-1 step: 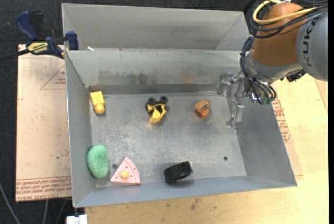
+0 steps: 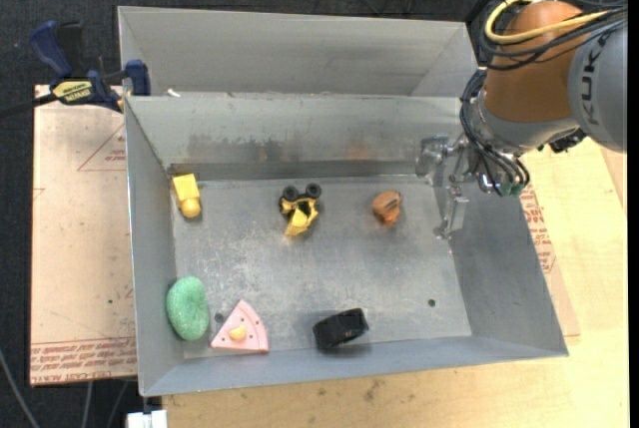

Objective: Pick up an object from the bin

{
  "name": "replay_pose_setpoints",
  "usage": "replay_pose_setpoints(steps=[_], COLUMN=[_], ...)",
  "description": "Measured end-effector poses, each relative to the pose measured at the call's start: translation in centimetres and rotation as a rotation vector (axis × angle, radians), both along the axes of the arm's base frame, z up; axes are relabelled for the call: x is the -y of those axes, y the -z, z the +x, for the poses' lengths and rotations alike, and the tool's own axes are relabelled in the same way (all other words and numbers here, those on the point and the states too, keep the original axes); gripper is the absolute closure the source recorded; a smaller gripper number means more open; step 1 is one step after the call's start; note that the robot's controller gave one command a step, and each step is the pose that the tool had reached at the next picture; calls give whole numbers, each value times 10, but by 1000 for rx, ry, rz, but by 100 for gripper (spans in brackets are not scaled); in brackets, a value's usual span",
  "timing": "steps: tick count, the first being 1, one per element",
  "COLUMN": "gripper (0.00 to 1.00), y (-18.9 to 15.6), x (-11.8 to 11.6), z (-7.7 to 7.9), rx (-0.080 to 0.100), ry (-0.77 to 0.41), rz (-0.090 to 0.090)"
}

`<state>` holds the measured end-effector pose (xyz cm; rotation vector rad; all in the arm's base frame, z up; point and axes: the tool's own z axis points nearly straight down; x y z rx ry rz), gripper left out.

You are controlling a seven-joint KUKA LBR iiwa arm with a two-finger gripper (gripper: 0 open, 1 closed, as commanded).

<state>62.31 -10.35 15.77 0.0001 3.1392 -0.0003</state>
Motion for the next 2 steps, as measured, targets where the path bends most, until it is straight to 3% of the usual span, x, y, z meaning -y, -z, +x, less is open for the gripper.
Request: replay_pose_setpoints(steps=[1,2], gripper=[0,0], y=[68,110], x=[-32,-44], z=[5,7], rx=[5,4], ry=[-36,-56], rz=[-1,3])
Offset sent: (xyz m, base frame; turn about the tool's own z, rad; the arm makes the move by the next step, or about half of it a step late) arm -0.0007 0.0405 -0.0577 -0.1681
